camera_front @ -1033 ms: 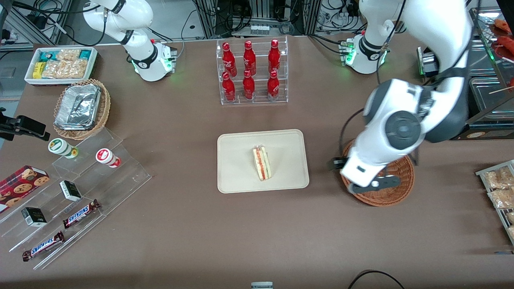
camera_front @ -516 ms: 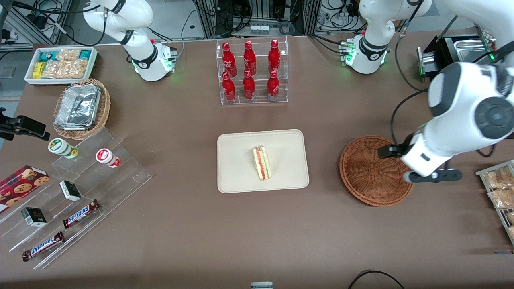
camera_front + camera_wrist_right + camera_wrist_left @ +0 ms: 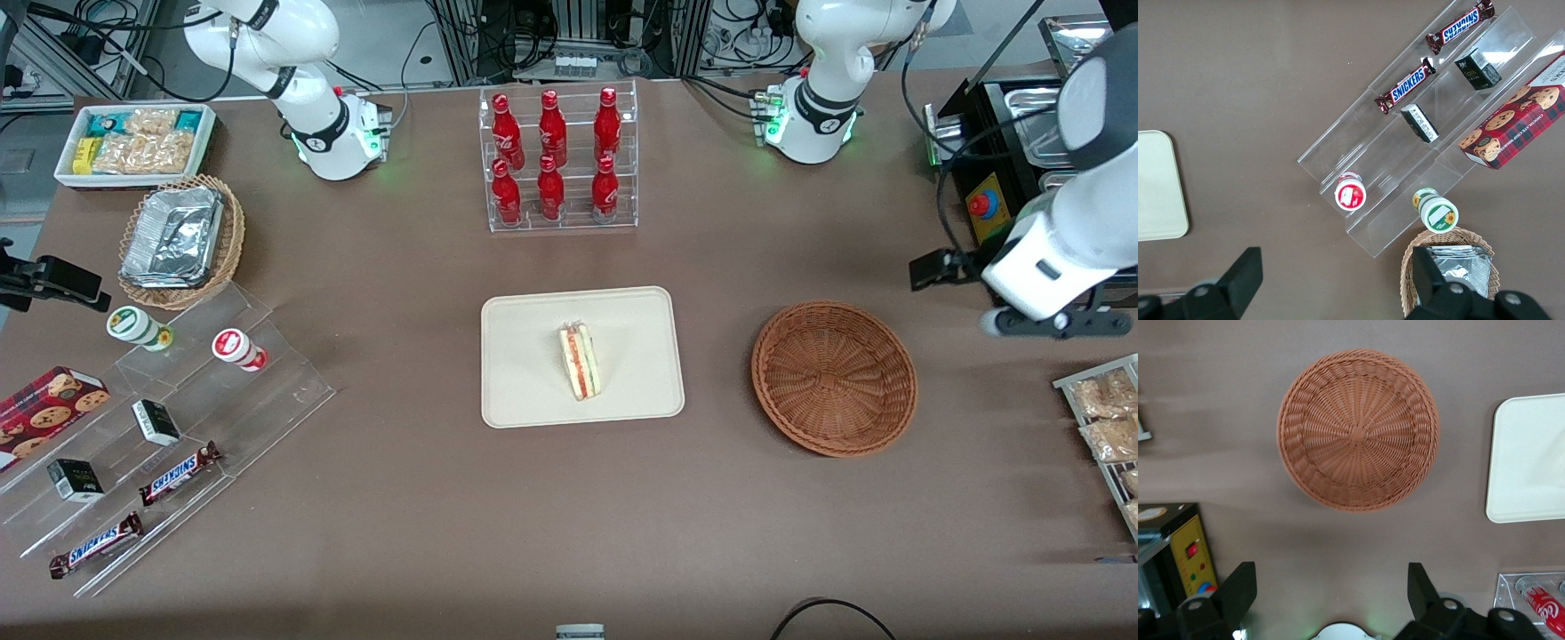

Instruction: Place sandwich from basket to tray

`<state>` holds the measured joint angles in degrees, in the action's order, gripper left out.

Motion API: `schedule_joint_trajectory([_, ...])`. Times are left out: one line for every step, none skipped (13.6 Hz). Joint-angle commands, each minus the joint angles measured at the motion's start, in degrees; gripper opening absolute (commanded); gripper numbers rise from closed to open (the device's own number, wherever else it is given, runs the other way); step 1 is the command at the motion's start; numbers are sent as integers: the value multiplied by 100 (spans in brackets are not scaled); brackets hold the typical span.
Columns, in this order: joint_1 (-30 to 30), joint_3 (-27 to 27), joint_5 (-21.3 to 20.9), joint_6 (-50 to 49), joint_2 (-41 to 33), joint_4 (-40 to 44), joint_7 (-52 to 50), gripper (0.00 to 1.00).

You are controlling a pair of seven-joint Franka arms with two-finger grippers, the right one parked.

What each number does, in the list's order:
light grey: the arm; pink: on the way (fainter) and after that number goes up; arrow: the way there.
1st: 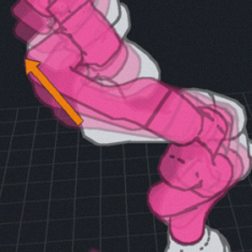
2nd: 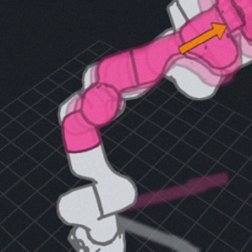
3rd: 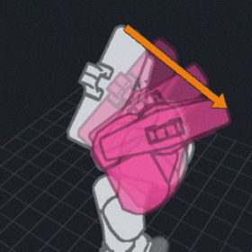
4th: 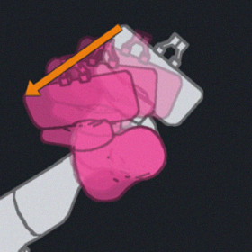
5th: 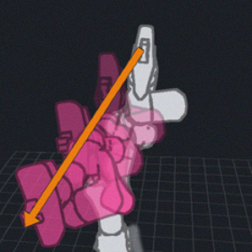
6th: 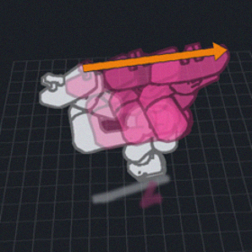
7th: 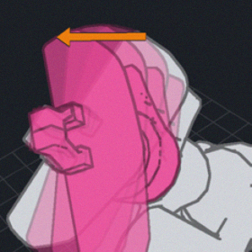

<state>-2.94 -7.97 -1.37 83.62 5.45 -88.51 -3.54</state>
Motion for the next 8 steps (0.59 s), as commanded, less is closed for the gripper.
schedule_joint_trajectory([425,462,84,-196,-473,-246,90,100])
schedule_joint_trajectory([522,541,84,-232,-518,-254,90,100])
schedule_joint_trajectory([584,612,84,-241,-570,-298,90,100])
schedule_joint_trajectory([619,647,84,-215,-693,-464,90,100])
schedule_joint_trajectory([620,674,84,-154,-790,-631,90,100])
schedule_joint_trajectory([620,683,101,-101,-825,-702,90,100])
schedule_joint_trajectory([628,683,162,-100,-834,-703,90,100])
schedule_joint_trajectory([628,683,172,-118,-843,-694,90,100])
